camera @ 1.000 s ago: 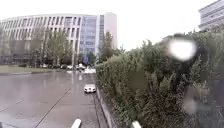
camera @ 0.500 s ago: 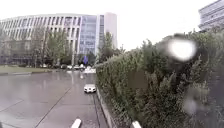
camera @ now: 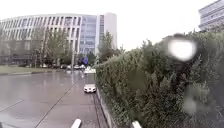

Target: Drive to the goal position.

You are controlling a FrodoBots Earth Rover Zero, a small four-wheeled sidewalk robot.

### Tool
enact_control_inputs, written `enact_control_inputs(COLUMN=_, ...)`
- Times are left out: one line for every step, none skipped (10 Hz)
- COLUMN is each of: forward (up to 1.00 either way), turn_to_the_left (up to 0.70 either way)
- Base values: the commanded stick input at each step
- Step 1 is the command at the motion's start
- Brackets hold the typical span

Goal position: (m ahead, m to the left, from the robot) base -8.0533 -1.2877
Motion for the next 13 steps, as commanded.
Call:
enact_control_inputs(forward=0.05, turn_to_the_left=0.00)
enact_control_inputs(forward=0.05, turn_to_the_left=0.00)
enact_control_inputs(forward=0.05, turn_to_the_left=0.00)
enact_control_inputs(forward=0.05, turn_to_the_left=0.00)
enact_control_inputs(forward=0.05, turn_to_the_left=0.00)
enact_control_inputs(forward=0.05, turn_to_the_left=0.00)
enact_control_inputs(forward=0.05, turn_to_the_left=0.00)
enact_control_inputs(forward=0.05, turn_to_the_left=0.00)
enact_control_inputs(forward=0.05, turn_to_the_left=0.00)
enact_control_inputs(forward=0.05, turn_to_the_left=0.00)
enact_control_inputs(forward=0.04, turn_to_the_left=0.00)
enact_control_inputs(forward=0.05, turn_to_the_left=0.00)
enact_control_inputs(forward=0.05, turn_to_the_left=0.00)
